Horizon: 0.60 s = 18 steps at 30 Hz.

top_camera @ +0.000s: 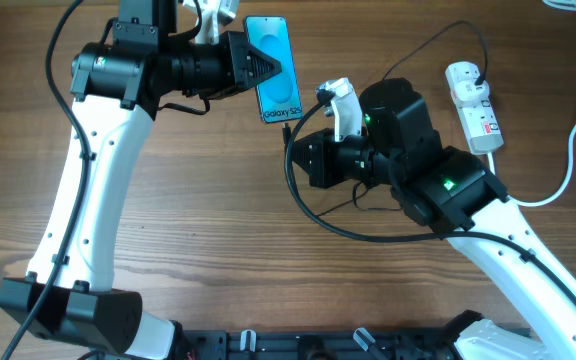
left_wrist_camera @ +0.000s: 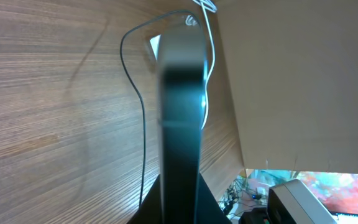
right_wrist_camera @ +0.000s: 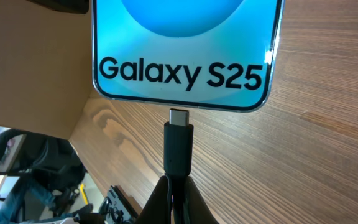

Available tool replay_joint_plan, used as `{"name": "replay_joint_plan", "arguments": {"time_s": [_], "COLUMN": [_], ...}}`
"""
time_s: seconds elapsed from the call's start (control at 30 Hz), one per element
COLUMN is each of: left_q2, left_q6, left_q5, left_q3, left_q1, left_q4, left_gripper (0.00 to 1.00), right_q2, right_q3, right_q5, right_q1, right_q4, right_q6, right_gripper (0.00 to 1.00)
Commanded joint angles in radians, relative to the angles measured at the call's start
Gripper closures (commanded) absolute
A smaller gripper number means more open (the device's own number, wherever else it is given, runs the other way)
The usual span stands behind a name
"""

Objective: Plug charger to phone and switch on socket
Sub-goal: 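Push the plug upward into the phone's port with the right gripper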

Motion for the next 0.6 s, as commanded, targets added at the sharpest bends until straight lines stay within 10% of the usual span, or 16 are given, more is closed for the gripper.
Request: {"name": "replay_joint_plan", "arguments": {"time_s": [0.0,0.57], "left_q2": [0.001,0.001], "left_q6": [0.013,0.013], "left_q5": [0.046,0.046], "left_q3": [0.004,0.004], "left_q1": [-0.005,-0.005], "left_q4": [0.007,0.007], "left_gripper": [0.96,0.96], "right_q2": [0.001,0.001], "right_q3": [0.016,0.016], "right_q5": [0.002,-0.007], "right_q1": [0.002,0.002], "right_q4": [0.003,0.006], "right_q6": [0.007,0.029], "right_gripper": [0.96,0.96]}}
